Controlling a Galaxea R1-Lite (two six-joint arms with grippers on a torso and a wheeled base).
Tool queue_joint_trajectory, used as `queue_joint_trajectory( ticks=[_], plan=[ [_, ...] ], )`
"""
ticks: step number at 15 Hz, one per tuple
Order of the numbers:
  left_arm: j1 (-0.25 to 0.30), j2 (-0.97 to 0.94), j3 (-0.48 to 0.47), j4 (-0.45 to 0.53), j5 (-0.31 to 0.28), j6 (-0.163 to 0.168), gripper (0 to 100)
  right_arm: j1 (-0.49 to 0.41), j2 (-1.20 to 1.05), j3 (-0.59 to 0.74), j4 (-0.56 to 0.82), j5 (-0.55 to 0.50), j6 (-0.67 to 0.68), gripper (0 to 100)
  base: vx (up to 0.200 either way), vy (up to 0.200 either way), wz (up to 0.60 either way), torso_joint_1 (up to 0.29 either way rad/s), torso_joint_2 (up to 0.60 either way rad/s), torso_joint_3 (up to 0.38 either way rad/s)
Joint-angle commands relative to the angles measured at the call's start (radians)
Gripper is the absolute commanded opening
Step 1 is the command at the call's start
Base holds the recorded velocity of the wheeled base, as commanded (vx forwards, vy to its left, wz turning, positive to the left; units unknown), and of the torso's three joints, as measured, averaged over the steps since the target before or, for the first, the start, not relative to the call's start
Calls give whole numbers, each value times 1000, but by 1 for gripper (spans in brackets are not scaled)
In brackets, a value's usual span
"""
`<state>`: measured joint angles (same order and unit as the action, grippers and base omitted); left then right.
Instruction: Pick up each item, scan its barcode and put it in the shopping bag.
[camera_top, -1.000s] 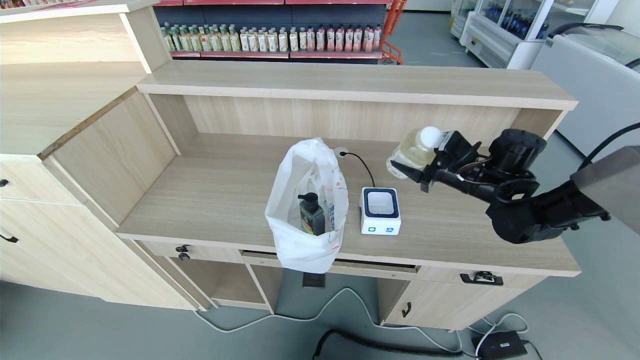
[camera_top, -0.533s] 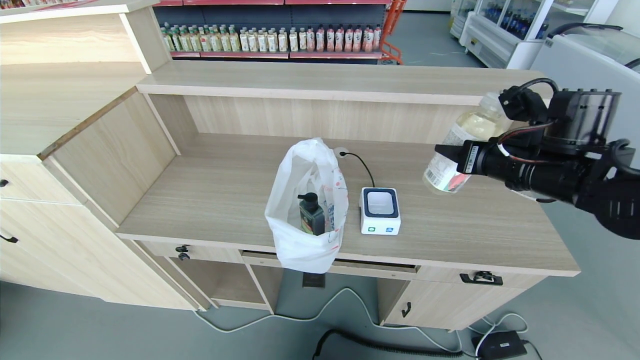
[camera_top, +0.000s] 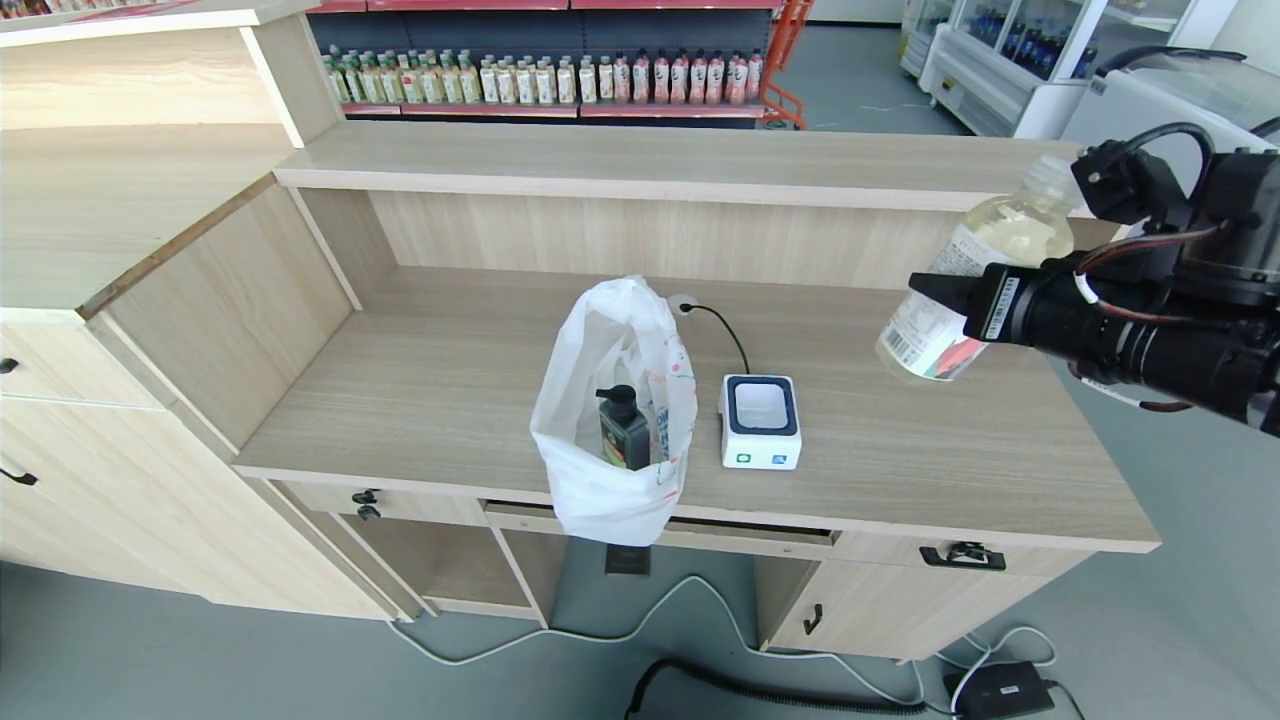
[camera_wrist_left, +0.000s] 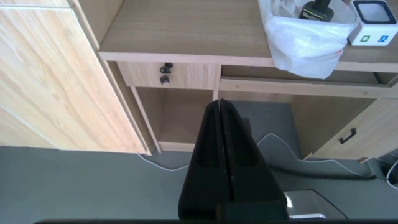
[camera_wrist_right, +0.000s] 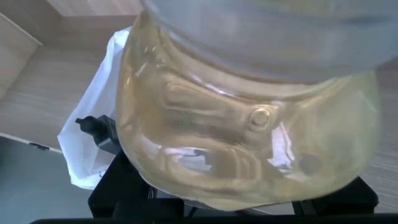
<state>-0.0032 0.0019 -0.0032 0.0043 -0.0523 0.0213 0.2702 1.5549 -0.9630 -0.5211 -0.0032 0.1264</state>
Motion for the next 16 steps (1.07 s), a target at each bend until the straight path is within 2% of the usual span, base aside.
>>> queue_joint_trajectory(
  ticks=[1, 4, 8, 12, 16],
  plan=[
    [0, 0, 0, 0, 0, 0, 0, -13, -9, -30, 26, 2, -2, 0, 0, 0, 0, 0, 0, 0],
    [0, 1, 0, 0, 2, -1, 0, -13, 7, -76, 61, 2, -1, 0, 0, 200, 0, 1, -1, 2],
    [0, 0, 0, 0, 0, -1, 0, -14, 25, -68, 58, 0, -1, 0, 0, 200, 0, 6, 0, 0],
    [0, 0, 0, 0, 0, 0, 0, -26, 123, -112, 47, 8, -2, 0, 0, 200, 0, 1, 4, 5],
    [0, 0, 0, 0, 2, 0, 0, -28, 335, -206, -36, 81, -122, 0, 0, 0, 0, 0, 0, 0]
  ],
)
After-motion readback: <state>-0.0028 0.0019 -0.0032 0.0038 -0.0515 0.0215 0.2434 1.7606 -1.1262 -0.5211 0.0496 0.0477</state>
